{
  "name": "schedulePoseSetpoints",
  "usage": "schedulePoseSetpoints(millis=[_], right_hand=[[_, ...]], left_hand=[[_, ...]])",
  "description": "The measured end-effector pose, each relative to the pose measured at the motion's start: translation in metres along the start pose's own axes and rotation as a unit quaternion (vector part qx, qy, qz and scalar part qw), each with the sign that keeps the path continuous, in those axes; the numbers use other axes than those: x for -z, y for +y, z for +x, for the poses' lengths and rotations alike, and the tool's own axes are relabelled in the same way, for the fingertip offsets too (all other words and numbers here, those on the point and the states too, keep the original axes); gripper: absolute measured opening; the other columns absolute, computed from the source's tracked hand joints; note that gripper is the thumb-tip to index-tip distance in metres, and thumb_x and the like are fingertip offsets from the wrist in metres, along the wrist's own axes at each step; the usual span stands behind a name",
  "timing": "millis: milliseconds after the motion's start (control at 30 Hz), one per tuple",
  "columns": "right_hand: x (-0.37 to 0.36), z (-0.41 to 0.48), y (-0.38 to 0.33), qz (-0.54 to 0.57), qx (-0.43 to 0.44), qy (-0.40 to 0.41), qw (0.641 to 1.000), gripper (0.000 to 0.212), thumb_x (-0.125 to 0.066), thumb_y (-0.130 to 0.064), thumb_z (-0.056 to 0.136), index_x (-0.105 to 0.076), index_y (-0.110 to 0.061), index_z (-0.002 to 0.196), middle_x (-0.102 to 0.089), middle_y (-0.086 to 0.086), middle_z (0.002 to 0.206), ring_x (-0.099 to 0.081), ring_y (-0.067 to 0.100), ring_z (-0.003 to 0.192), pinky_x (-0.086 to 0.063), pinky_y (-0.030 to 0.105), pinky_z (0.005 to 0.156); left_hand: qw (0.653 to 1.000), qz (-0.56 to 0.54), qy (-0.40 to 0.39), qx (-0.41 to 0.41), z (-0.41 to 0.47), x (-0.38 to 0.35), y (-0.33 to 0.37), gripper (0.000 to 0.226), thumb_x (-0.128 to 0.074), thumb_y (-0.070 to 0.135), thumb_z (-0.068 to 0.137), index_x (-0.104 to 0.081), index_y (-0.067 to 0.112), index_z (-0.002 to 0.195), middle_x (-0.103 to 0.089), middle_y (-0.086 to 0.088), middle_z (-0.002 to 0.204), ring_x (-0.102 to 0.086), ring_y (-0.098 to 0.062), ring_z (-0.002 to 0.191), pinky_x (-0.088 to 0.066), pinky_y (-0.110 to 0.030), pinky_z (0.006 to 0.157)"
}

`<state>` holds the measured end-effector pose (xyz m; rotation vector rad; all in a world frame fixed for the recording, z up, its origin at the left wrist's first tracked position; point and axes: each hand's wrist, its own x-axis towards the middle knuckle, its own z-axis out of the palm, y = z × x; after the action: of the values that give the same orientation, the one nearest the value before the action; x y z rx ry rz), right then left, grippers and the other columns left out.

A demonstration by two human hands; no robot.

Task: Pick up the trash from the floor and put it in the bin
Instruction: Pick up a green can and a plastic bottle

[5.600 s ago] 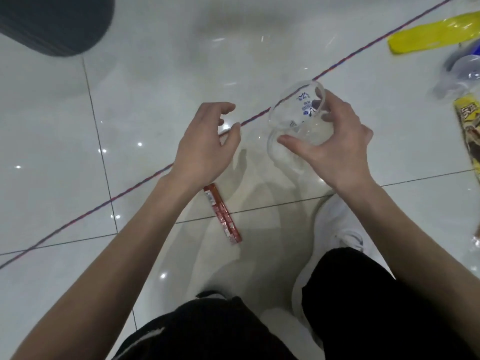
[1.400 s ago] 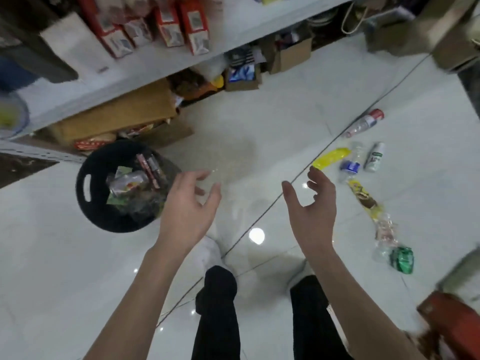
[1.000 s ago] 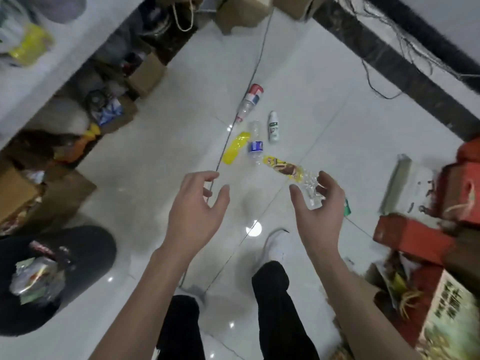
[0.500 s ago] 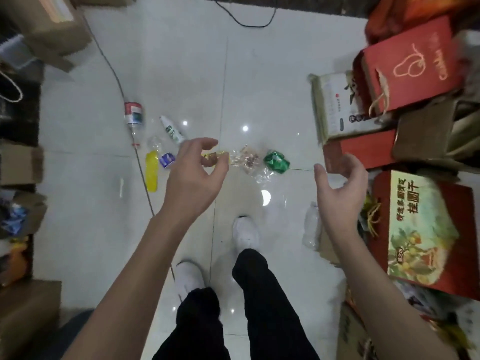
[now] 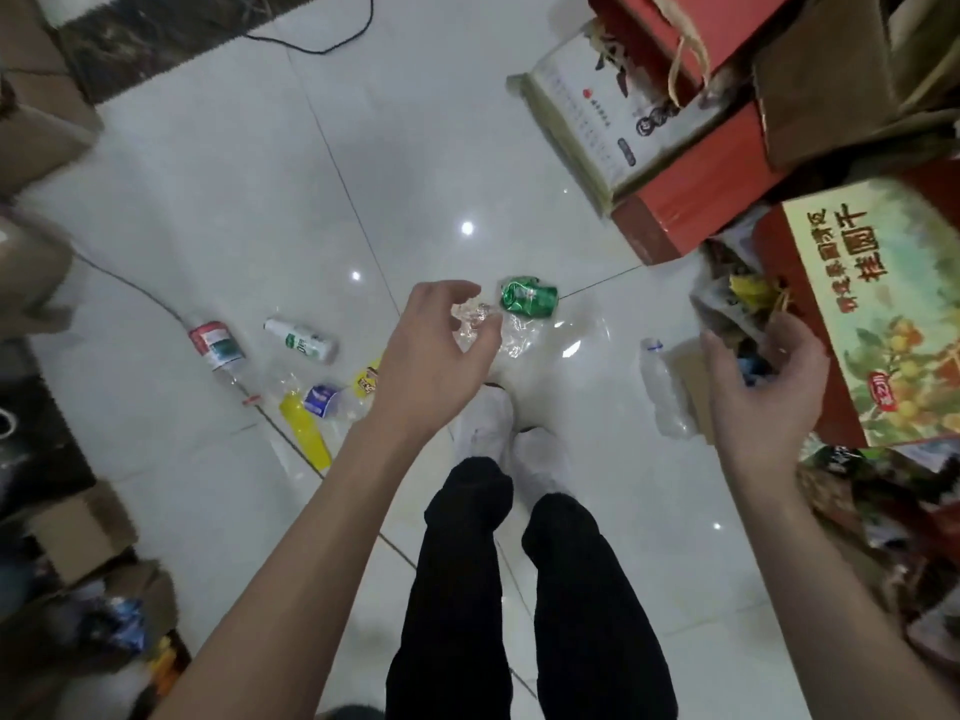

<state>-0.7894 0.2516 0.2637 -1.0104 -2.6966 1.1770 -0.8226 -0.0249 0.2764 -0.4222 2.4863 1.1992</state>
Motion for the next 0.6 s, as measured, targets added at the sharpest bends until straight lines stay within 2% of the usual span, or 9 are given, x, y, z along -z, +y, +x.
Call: schedulePoseSetpoints(millis=[67, 133, 267, 367, 500, 600], right_hand=[[-0.009, 0.0, 0.016, 0.02, -0.026, 0.015, 0.999, 0.077, -0.073, -0.055, 0.081, -0.053, -0.012, 0.143, -0.055, 0.005, 0.135, -0.055, 0.019, 0.122, -0.046, 0.031, 0.105], [-0.023, 0.0, 0.038, 0.018, -0.036, 0.026, 0.999, 0.074, -0.077, -0.049, 0.08, -0.054, -0.013, 0.141, -0.056, 0.005, 0.133, -0.056, 0.021, 0.12, -0.044, 0.026, 0.1], [-0.057, 0.001, 0.09, 0.01, -0.052, 0.051, 0.997, 0.073, -0.084, -0.037, 0.081, -0.052, -0.013, 0.142, -0.051, -0.004, 0.13, -0.055, 0.021, 0.12, -0.046, 0.032, 0.103], [-0.081, 0.0, 0.139, 0.017, -0.072, 0.073, 0.995, 0.076, -0.086, -0.031, 0.081, -0.051, -0.006, 0.144, -0.056, 0.008, 0.135, -0.055, 0.023, 0.124, -0.046, 0.041, 0.107], [-0.109, 0.007, 0.212, 0.031, -0.083, 0.116, 0.989, 0.076, -0.086, -0.033, 0.081, -0.05, -0.011, 0.145, -0.055, -0.001, 0.136, -0.055, 0.015, 0.123, -0.045, 0.029, 0.107], [-0.133, 0.014, 0.26, 0.036, -0.1, 0.125, 0.986, 0.077, -0.084, -0.038, 0.081, -0.049, -0.014, 0.146, -0.052, -0.01, 0.133, -0.054, 0.01, 0.123, -0.044, 0.027, 0.108]], left_hand=[[0.999, 0.017, -0.018, -0.023, 0.016, -0.01, -0.004, 0.036, -0.062, 0.045, 0.092, -0.058, 0.031, 0.124, -0.054, 0.016, 0.124, -0.056, 0.006, 0.097, -0.046, -0.018, 0.08], [0.998, 0.035, -0.028, -0.039, 0.033, -0.022, -0.011, 0.036, -0.064, 0.044, 0.092, -0.058, 0.029, 0.124, -0.055, 0.015, 0.124, -0.057, 0.001, 0.097, -0.046, -0.02, 0.081], [0.991, 0.083, -0.065, -0.084, 0.066, -0.058, -0.033, 0.042, -0.067, 0.04, 0.091, -0.057, 0.025, 0.128, -0.055, 0.01, 0.127, -0.059, -0.007, 0.101, -0.048, -0.027, 0.082], [0.981, 0.117, -0.081, -0.133, 0.092, -0.097, -0.061, 0.045, -0.07, 0.039, 0.09, -0.057, 0.021, 0.129, -0.055, 0.005, 0.128, -0.06, -0.01, 0.103, -0.044, -0.026, 0.08], [0.964, 0.166, -0.109, -0.175, 0.126, -0.157, -0.106, 0.05, -0.072, 0.039, 0.087, -0.056, 0.021, 0.131, -0.053, 0.002, 0.13, -0.06, -0.014, 0.107, -0.047, -0.034, 0.088], [0.944, 0.216, -0.137, -0.207, 0.153, -0.201, -0.134, 0.056, -0.077, 0.035, 0.083, -0.055, 0.019, 0.132, -0.054, -0.002, 0.132, -0.058, -0.022, 0.114, -0.047, -0.042, 0.093]])
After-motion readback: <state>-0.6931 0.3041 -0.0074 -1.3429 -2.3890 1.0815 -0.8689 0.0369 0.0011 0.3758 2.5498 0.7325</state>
